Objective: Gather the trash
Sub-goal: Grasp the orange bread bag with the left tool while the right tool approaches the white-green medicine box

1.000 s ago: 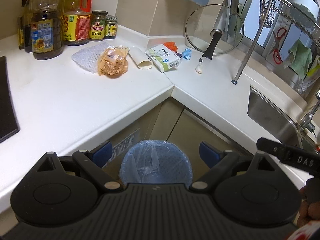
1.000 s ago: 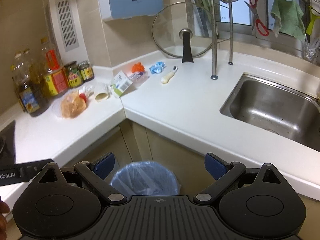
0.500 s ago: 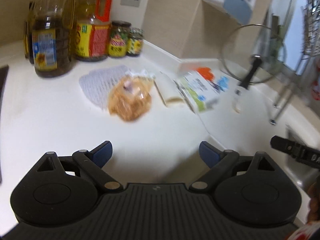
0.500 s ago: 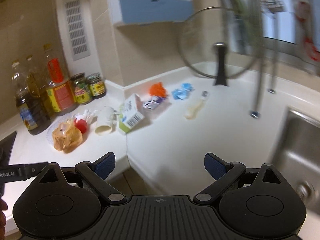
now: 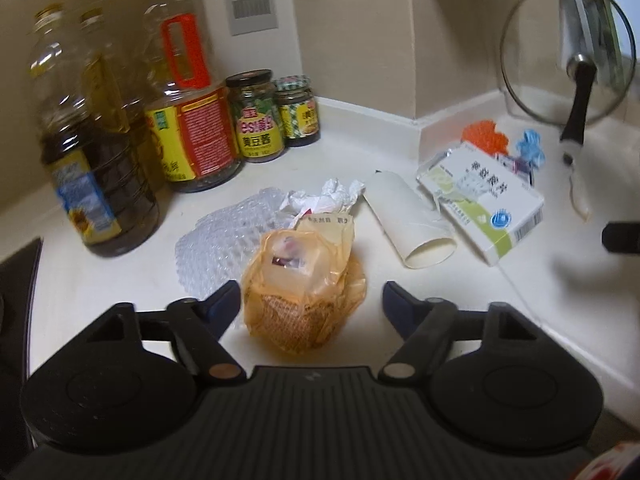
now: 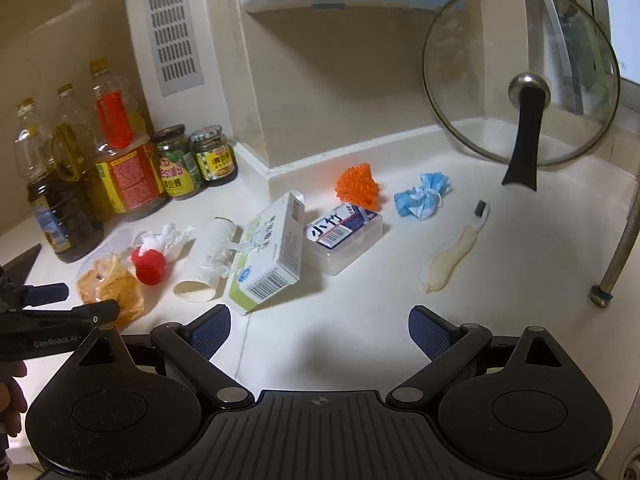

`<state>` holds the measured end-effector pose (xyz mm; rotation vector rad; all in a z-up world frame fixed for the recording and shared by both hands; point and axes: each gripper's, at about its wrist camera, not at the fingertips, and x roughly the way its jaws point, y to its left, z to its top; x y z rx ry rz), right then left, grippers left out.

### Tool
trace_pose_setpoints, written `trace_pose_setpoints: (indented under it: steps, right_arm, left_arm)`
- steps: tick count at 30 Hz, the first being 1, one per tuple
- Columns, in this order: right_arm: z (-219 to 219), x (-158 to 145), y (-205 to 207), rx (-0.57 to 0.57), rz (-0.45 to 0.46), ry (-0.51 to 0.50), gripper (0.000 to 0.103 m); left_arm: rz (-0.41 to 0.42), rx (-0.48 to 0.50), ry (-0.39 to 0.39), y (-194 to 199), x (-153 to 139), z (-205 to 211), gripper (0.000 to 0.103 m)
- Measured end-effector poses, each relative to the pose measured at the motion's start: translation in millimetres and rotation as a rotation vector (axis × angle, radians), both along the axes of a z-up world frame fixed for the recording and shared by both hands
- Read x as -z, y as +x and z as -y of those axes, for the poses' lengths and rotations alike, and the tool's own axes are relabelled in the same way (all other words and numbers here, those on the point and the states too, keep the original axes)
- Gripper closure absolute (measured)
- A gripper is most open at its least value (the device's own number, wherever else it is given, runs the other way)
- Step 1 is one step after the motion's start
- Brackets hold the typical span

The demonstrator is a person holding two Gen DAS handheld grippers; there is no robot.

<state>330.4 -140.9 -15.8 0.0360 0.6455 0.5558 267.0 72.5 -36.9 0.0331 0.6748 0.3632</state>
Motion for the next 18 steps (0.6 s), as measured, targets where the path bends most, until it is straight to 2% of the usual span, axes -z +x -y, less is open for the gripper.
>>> trace_pose_setpoints:
  steps: [3, 6, 8, 11, 13, 18]
  right_arm:
    - [-4.3, 1.7, 1.2, 0.006, -0.010, -0.004, 0.007]
    - [-8.0, 3.1, 2.7, 0.020, -0.013, -0.001, 0.007]
    - [-11.0, 4.1, 3.4, 0.027, -0.016, 0.002, 0.007]
    - [-18.7, 4.9, 3.8, 0.015, -0.012, -0.001, 0.007]
    - [-25.9, 4.2, 4.3, 0.000, 0.003, -0.006, 0.007]
    - [-53.3, 4.3, 13.6, -0.058, 0.056, -0.059, 0.007]
  left_arm:
    - [-0.025, 0.026, 0.033, 5.9, 4.6, 0.5, 0.045]
    - [-0.047, 0.047, 0.065, 10.2, 8.0, 1.0, 0.065]
    - [-0.054, 0.064, 0.086, 10.7, 8.8, 1.8, 0.067]
    - [-0.053, 0.065, 0.058, 8.2, 6.6, -1.5, 0.074]
    - [-0.038, 0.057, 0.028, 2.5, -0.1, -2.8, 0.081]
    - [0.002, 0.032, -0.083, -16.0, -21.2, -5.7, 0.082]
